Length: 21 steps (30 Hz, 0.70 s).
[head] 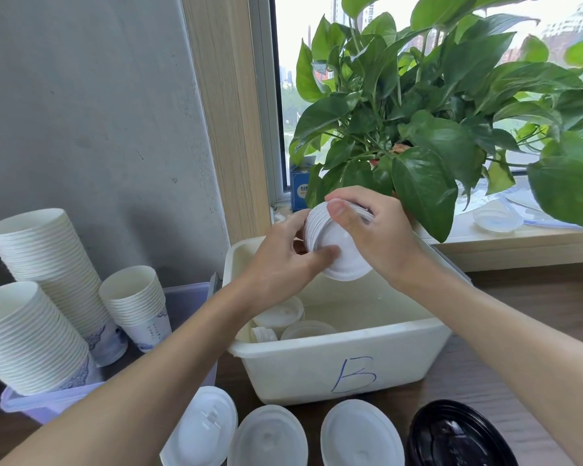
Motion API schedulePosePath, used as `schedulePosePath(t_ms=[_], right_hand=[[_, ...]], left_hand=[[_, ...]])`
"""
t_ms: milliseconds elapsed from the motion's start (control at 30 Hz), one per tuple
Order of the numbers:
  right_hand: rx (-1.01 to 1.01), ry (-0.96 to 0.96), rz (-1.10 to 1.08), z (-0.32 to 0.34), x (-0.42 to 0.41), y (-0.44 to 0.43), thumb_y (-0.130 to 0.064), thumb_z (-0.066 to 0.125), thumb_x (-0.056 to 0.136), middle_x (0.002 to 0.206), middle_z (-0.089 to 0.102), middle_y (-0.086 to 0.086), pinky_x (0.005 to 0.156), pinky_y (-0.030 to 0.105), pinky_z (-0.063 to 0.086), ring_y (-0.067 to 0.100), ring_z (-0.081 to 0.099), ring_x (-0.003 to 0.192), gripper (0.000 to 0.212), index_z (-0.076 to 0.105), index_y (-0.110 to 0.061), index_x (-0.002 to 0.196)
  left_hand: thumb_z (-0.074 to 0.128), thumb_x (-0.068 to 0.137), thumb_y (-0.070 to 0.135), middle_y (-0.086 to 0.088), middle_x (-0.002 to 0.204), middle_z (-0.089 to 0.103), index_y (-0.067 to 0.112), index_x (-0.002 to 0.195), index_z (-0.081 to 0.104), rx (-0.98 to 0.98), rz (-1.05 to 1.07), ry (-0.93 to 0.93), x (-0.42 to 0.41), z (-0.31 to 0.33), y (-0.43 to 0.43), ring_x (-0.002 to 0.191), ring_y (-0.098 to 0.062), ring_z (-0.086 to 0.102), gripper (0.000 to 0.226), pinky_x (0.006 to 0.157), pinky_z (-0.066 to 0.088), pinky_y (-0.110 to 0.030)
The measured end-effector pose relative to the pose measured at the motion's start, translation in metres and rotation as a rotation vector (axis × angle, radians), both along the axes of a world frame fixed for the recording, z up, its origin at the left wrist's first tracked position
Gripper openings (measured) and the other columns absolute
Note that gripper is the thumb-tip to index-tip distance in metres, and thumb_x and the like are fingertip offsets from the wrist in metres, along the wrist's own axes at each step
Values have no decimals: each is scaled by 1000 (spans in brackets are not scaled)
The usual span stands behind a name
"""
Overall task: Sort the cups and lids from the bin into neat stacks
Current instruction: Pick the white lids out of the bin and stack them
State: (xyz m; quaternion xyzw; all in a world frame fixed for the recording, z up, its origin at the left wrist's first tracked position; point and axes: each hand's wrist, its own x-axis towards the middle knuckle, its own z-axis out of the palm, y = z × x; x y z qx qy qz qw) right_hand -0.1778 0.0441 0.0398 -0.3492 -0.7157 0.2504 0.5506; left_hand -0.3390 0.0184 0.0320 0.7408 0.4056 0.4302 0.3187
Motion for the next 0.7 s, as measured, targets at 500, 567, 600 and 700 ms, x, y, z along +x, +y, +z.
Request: schedulePosePath(t_ms=[500, 567, 600, 700], right_hand=[[-91, 65, 26, -3, -2, 3, -47, 62, 83, 94, 66, -12, 77, 10, 45, -8, 61, 86, 32, 62, -25, 106], [-96, 35, 25, -2, -2, 3, -47, 64, 79, 103, 68, -11, 83, 11, 46, -5, 62, 98, 37, 64, -26, 109], [-91, 48, 24, -2, -3, 2, -47, 64, 80, 101, 68, -13, 82, 9, 45, -6, 62, 97, 32, 65, -27, 106], [-66, 100, 4, 2, -3, 1, -49, 58, 86, 95, 67, -17, 77, 6, 44, -10, 60, 91, 22, 65, -31, 97]], left_hand=[[69, 86, 21, 3, 115, 67, 27, 137, 52, -68, 96, -61, 3, 1, 3, 101, -9, 65, 54, 86, 53, -24], [66, 91, 16, 4, 111, 67, 26, 144, 46, -61, 93, -35, 4, 0, 2, 93, -3, 64, 58, 80, 50, -16], [67, 91, 19, 4, 112, 67, 25, 148, 41, -77, 109, -47, 4, 0, 2, 95, -3, 64, 63, 83, 50, -16], [75, 86, 33, 4, 115, 68, 20, 140, 49, -121, 145, -48, 5, -1, 4, 103, -8, 65, 62, 87, 50, -23]])
